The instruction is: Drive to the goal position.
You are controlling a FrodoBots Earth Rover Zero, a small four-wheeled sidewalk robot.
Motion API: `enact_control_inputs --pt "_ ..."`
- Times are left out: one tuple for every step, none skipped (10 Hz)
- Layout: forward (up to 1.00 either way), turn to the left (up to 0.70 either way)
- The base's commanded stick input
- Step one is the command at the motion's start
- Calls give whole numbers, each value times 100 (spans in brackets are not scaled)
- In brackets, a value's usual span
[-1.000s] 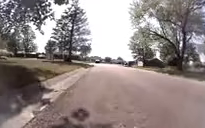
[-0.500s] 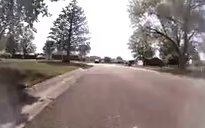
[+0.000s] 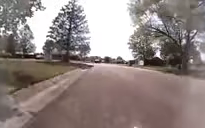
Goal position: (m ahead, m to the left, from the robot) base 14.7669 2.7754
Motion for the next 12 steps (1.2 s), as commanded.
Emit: enact_control_inputs --pt "100 2" --pt "100 3" --pt "100 2" --pt "100 2" --pt "100 2" --pt "100 2" --pt "100 3" --pt "100 2" --pt "100 3" --pt "100 3" --pt "100 3" --pt "100 2"
